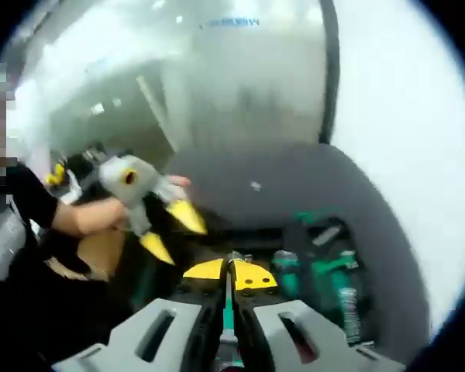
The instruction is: Pick up the tools and put them into their designated positions in the toolbox.
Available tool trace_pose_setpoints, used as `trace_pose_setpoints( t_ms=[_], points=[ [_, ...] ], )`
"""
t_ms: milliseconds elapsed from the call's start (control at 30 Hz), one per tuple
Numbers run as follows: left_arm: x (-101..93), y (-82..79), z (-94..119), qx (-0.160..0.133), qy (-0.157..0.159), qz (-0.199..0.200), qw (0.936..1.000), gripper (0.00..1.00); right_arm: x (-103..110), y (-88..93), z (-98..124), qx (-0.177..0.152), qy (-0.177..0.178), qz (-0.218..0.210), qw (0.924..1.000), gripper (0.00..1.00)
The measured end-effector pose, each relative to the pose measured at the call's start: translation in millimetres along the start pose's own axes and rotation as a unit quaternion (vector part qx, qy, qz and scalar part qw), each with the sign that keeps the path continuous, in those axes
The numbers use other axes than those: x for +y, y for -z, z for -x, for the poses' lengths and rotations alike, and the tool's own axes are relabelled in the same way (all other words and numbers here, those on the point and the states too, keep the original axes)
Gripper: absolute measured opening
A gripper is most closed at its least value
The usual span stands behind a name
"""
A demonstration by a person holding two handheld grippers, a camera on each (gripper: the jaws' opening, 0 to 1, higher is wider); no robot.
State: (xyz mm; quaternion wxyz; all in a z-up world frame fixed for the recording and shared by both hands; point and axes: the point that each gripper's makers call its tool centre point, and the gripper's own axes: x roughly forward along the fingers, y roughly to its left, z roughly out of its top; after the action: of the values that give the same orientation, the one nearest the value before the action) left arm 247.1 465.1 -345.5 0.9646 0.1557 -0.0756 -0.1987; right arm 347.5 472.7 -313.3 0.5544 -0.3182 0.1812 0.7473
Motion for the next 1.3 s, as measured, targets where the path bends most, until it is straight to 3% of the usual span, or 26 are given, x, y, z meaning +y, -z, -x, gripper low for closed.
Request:
trace_pose_setpoints(
  t_ms=[133,300,433,500,667,767,833,867,1000,1100,1267,1300],
  points=[
    [-6.0,17.4,-5,0.041,0.007,-0.029,0.9987,0.21,-38,22.0,-11,0.081,0.03,0.019,0.996,0.01],
    [-4.7,16.2,-4,0.037,0.006,-0.028,0.9989,0.21,-57,37.9,-33,0.135,0.037,-0.039,0.9894,0.01],
    [-4.6,16.4,-3,0.038,0.005,-0.032,0.9987,0.21,-70,59.0,-46,0.215,0.036,-0.041,0.975,0.01],
    [-4.8,16.8,-4,0.039,0.005,-0.033,0.9987,0.21,-75,64.0,-51,0.24,0.035,-0.027,0.9698,0.01],
    [-5.2,18.9,-3,0.044,0.006,-0.042,0.9981,0.21,-77,67.1,-60,0.271,0.02,-0.012,0.9623,0.01],
    [-5.6,20.0,-3,0.047,0.007,-0.044,0.9979,0.21,-78,72.8,-64,0.299,0.014,-0.001,0.9542,0.01],
    [-6.6,20.4,-3,0.048,0.01,-0.046,0.9977,0.21,-82,78.6,-65,0.326,0.014,0.033,0.9447,0.01],
    [-6.9,21.0,-3,0.05,0.012,-0.049,0.9975,0.21,-79,77.7,-68,0.323,0.009,0.032,0.9457,0.01],
    [-6.8,22.7,-3,0.054,0.013,-0.052,0.9971,0.21,-83,80.7,-72,0.352,0.0,0.035,0.9355,0.0],
    [-6.8,22.4,-2,0.054,0.013,-0.053,0.9971,0.21,-84,80.1,-73,0.358,-0.004,0.037,0.933,0.0],
    [-6.3,22.6,-2,0.054,0.014,-0.051,0.9971,0.21,-83,82.2,-76,0.376,-0.012,0.069,0.9239,0.0],
    [-6.1,22.5,-2,0.054,0.014,-0.051,0.9971,0.21,-86,85.4,-77,0.384,-0.008,0.088,0.919,0.0]
  ],
)
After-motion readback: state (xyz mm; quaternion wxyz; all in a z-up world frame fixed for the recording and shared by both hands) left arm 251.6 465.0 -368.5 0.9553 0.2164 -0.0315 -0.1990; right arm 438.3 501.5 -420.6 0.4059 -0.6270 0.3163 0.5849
